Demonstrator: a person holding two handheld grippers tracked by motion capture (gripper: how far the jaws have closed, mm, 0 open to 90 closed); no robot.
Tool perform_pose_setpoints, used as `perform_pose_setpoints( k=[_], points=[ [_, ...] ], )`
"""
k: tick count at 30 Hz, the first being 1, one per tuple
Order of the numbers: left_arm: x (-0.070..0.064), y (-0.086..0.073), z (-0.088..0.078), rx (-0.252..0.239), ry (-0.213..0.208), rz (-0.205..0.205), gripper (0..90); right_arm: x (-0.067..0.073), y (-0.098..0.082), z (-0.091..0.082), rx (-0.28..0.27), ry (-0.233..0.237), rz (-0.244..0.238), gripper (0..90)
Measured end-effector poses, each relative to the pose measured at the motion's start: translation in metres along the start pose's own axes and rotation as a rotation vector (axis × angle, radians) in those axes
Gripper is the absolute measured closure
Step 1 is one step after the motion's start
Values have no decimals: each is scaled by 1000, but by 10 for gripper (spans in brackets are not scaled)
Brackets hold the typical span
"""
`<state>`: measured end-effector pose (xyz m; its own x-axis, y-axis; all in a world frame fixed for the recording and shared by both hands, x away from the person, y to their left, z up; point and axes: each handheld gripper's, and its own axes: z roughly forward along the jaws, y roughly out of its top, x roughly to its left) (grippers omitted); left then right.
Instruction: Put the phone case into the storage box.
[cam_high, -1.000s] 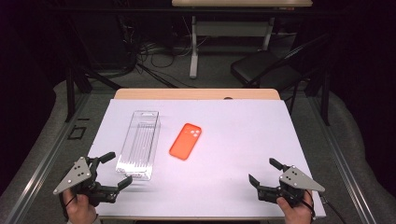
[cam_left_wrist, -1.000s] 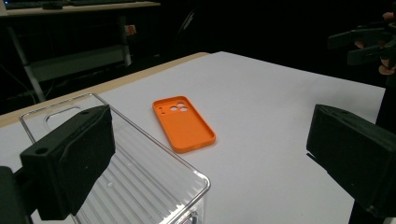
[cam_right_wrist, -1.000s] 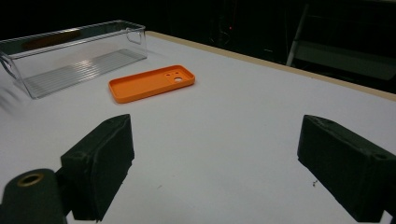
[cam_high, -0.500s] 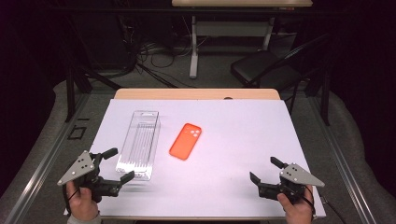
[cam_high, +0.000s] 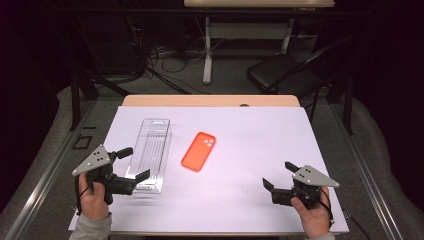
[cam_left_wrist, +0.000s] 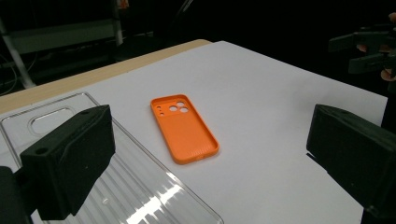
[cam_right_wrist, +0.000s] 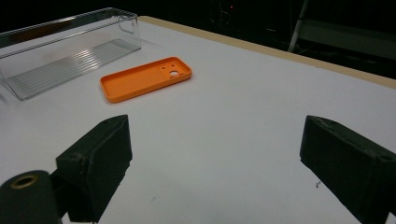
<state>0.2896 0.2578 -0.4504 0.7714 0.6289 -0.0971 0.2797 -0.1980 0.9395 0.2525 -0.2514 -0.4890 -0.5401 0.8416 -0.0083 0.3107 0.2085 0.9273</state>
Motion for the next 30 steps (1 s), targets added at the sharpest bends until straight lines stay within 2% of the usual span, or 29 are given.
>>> perform_pose_setpoints(
  k=[5,8,12,16,19,23,27,30],
  points=[
    [7,10,9,9,-13,-23,14,0,12,13,17,19,-2,87],
    [11,14,16,22,-4,-35,14,0,18,23,31,36,-3,74],
    [14,20,25,38,-4,-35,14,0,24,35,61,57,8,69],
    [18,27,33,53,-15,-43,14,2,30,45,69,74,13,69],
    [22,31,39,87,-19,-63,14,4,34,51,71,92,18,69],
    [27,36,44,93,-25,-87,14,4,38,59,79,107,21,70],
    [33,39,50,94,-45,-118,14,3,43,67,112,111,19,70],
    [37,40,56,106,-45,-122,14,0,47,75,135,117,20,69]
  ],
)
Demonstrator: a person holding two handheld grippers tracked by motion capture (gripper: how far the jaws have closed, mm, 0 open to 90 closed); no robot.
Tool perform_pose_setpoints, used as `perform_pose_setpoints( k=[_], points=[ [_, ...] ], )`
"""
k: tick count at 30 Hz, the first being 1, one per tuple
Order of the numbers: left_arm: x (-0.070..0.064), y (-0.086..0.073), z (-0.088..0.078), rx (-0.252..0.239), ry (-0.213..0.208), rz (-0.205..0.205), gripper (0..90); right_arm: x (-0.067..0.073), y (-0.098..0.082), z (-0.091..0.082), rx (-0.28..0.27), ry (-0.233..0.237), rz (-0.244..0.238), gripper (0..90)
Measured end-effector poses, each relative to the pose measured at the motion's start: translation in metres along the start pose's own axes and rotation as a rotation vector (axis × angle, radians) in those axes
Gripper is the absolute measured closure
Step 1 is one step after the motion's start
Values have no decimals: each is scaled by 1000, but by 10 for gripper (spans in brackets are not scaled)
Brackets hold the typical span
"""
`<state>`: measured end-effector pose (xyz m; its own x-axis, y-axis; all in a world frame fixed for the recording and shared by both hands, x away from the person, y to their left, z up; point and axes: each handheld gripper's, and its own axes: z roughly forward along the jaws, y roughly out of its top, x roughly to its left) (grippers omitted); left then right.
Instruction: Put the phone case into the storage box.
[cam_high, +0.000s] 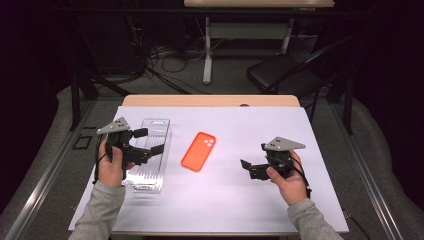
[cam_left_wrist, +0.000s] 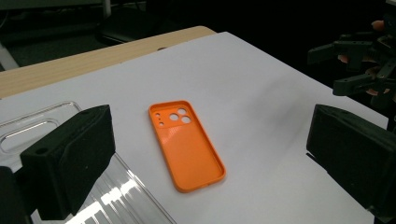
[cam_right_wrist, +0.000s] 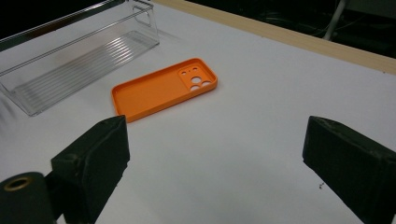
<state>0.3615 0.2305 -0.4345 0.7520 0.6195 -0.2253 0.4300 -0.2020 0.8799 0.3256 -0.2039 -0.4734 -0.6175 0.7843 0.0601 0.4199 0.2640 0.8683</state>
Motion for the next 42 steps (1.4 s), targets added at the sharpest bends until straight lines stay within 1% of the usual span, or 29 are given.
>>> perform_pose_setpoints(
  k=[3,6,7,9,10,12,16,19,20,22,23,24,25,29,30,31,32,33,34,35,36,37,39,41,42],
  points=[
    [4,1,5,5,3,-7,14,-5,4,11,32,6,17,70],
    [9,2,8,3,9,-21,14,-7,6,16,44,6,16,69],
    [11,3,9,-3,9,-26,14,-8,7,20,57,2,15,69],
    [15,4,9,-12,9,-43,14,-8,8,22,66,0,18,70],
    [17,5,9,-15,8,-44,14,-9,9,24,67,0,15,70],
    [21,5,10,-21,5,-54,14,-10,11,28,78,5,29,70],
    [28,7,9,-40,11,-69,14,-12,15,37,98,11,41,70],
    [34,7,9,-40,18,-78,14,-13,20,45,122,13,34,70],
    [37,7,9,-39,15,-83,14,-13,20,45,122,13,34,70],
    [41,6,10,-29,3,-89,14,-13,21,50,135,8,28,70],
    [42,5,11,-24,9,-90,14,-12,23,55,149,1,24,70],
    [43,5,11,-20,15,-88,14,-12,23,55,149,1,24,70],
    [44,4,10,-16,22,-93,14,-11,25,60,164,2,16,70],
    [45,2,11,0,30,-101,14,-9,29,67,175,1,17,71],
    [44,2,11,8,34,-102,14,-9,30,69,179,5,18,73],
    [44,1,12,9,39,-102,14,-7,32,72,200,23,28,73],
    [45,0,13,10,36,-110,14,-7,32,72,200,23,28,73],
    [45,-1,14,15,37,-113,13,-4,35,76,211,38,12,73],
    [45,-2,15,22,41,-115,13,-4,35,76,211,38,12,73],
    [45,-2,15,26,48,-124,12,1,38,79,226,42,6,73],
    [44,-3,15,26,54,-127,12,1,38,79,226,42,6,73],
    [44,-3,15,24,56,-128,12,2,39,81,235,54,2,73],
    [43,-2,14,25,59,-129,13,8,43,87,254,60,-6,73],
    [42,-3,13,25,63,-124,12,11,47,90,255,61,-8,73],
    [42,-3,12,27,72,-121,12,11,47,90,255,61,-8,73]
  ],
)
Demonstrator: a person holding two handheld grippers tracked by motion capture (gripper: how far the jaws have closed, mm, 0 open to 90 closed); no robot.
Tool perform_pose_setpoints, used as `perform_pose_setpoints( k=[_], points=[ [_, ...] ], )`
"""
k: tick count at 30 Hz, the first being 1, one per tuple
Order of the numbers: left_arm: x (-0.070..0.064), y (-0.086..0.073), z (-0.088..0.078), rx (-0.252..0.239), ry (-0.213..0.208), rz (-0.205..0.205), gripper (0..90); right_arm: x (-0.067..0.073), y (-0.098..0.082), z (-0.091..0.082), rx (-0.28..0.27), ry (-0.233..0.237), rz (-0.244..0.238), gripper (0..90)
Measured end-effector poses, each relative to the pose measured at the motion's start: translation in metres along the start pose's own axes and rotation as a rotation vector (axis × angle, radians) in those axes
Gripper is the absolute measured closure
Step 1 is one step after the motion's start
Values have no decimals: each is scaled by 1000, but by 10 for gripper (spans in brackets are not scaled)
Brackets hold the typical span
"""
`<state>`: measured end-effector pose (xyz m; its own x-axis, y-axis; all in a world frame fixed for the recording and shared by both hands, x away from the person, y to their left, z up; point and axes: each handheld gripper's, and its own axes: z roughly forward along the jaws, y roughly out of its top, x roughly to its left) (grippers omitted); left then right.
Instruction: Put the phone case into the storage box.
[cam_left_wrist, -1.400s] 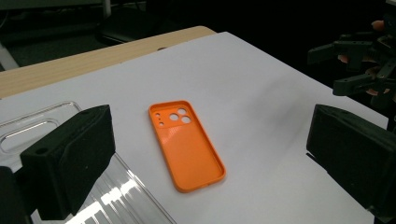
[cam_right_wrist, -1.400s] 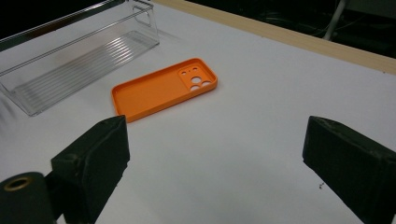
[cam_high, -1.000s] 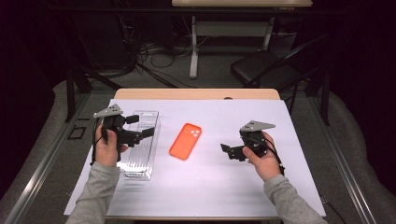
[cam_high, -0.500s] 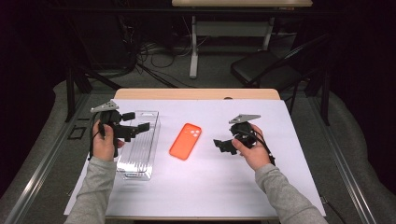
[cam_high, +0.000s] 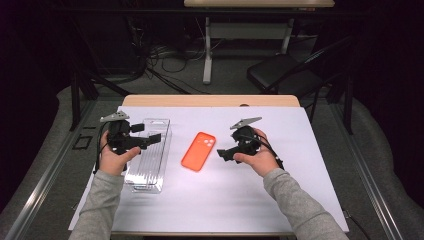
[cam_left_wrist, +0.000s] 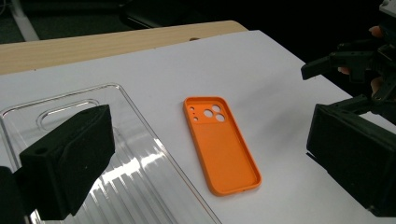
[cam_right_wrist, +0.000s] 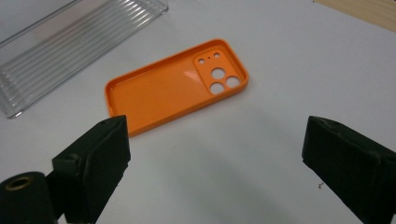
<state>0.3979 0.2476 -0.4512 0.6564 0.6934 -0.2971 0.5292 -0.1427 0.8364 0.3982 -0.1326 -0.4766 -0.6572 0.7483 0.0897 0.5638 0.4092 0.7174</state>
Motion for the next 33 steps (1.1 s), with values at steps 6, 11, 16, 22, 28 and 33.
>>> perform_pose_setpoints(
  k=[6,11,16,22,28,33],
  points=[
    [-3,0,-6,10,67,21,13,9,11,8,19,7,-39,50],
    [-5,0,-9,16,88,37,13,15,13,14,29,17,-60,51],
    [-8,2,-12,2,79,46,13,19,15,22,37,16,-102,131],
    [-9,2,-13,3,79,48,14,27,19,30,33,26,-153,174],
    [-8,1,-14,14,87,48,14,36,24,37,36,41,-194,211],
    [-9,2,-14,17,88,55,14,45,27,46,44,46,-234,248]
  ],
)
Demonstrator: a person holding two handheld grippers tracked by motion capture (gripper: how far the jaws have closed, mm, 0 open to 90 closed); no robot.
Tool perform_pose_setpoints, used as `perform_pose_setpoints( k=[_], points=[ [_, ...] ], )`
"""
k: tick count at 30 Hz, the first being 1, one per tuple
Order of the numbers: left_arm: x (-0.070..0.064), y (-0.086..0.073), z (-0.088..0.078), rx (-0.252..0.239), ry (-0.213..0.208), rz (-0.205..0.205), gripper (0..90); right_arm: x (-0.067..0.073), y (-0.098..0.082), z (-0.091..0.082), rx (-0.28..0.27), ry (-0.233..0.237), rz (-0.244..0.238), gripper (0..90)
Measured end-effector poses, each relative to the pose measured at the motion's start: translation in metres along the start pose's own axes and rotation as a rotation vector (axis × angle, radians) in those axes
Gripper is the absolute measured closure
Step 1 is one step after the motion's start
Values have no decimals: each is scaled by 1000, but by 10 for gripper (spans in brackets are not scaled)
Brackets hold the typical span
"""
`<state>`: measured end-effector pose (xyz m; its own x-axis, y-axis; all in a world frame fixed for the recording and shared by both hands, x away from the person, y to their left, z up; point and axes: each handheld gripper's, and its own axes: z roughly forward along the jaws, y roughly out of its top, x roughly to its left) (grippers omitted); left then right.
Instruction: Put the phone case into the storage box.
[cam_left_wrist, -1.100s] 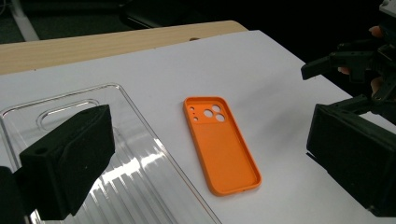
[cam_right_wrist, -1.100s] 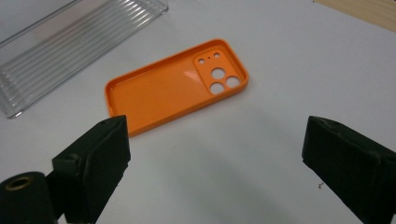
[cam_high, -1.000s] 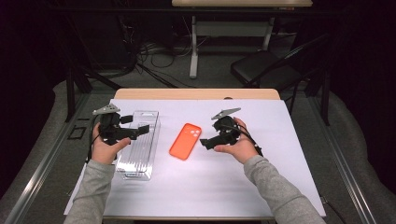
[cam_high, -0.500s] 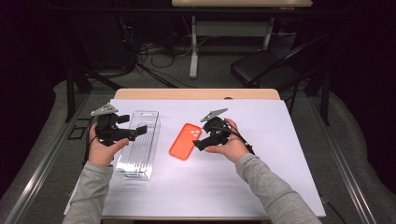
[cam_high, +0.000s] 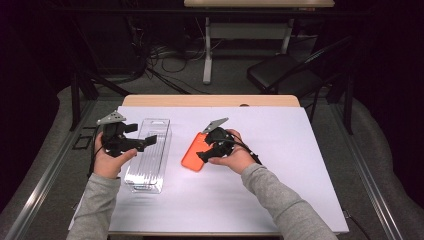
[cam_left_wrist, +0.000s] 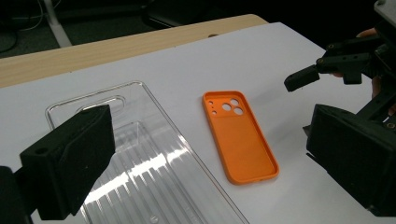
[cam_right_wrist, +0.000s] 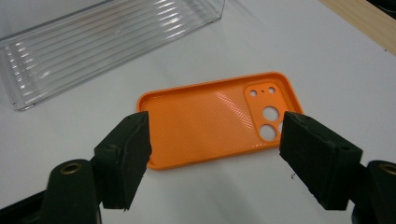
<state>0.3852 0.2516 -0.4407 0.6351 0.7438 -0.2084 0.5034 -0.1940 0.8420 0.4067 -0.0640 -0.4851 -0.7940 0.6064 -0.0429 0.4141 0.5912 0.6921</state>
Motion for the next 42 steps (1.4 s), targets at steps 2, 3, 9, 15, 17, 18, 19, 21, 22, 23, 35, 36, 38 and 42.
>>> perform_pose_setpoints(
  k=[2,3,9,15,17,18,19,21,22,23,35,36,38,42],
  points=[
    [0,0,0,-1,-1,-2,14,1,0,2,5,0,-3,248],
    [0,0,0,-1,0,-1,15,2,0,4,10,-1,-8,249],
    [1,0,0,-2,1,-3,16,7,3,13,22,0,-39,275],
    [2,0,-2,-5,2,-3,20,12,6,21,30,3,-58,307],
    [2,0,-2,-6,2,-4,21,14,7,23,41,6,-59,313],
    [2,0,-2,-7,2,-5,22,15,8,24,53,3,-54,316],
    [2,0,-2,-6,1,-5,22,18,9,26,66,-2,-58,336],
    [2,0,-2,-6,1,-5,22,18,9,27,68,0,-66,350],
    [2,0,-2,-7,-3,-6,22,20,10,28,75,3,-61,366],
    [1,0,-2,-7,-4,-8,23,21,11,30,83,11,-73,376],
    [0,1,-3,-8,-3,-5,25,25,10,38,134,44,-58,445],
    [1,1,-3,-7,-2,-2,25,25,10,38,134,44,-58,445],
    [1,1,-3,-5,-4,-2,25,26,9,39,144,53,-56,468],
    [1,1,-3,-2,-3,-4,25,26,8,41,151,57,-65,485]
  ],
)
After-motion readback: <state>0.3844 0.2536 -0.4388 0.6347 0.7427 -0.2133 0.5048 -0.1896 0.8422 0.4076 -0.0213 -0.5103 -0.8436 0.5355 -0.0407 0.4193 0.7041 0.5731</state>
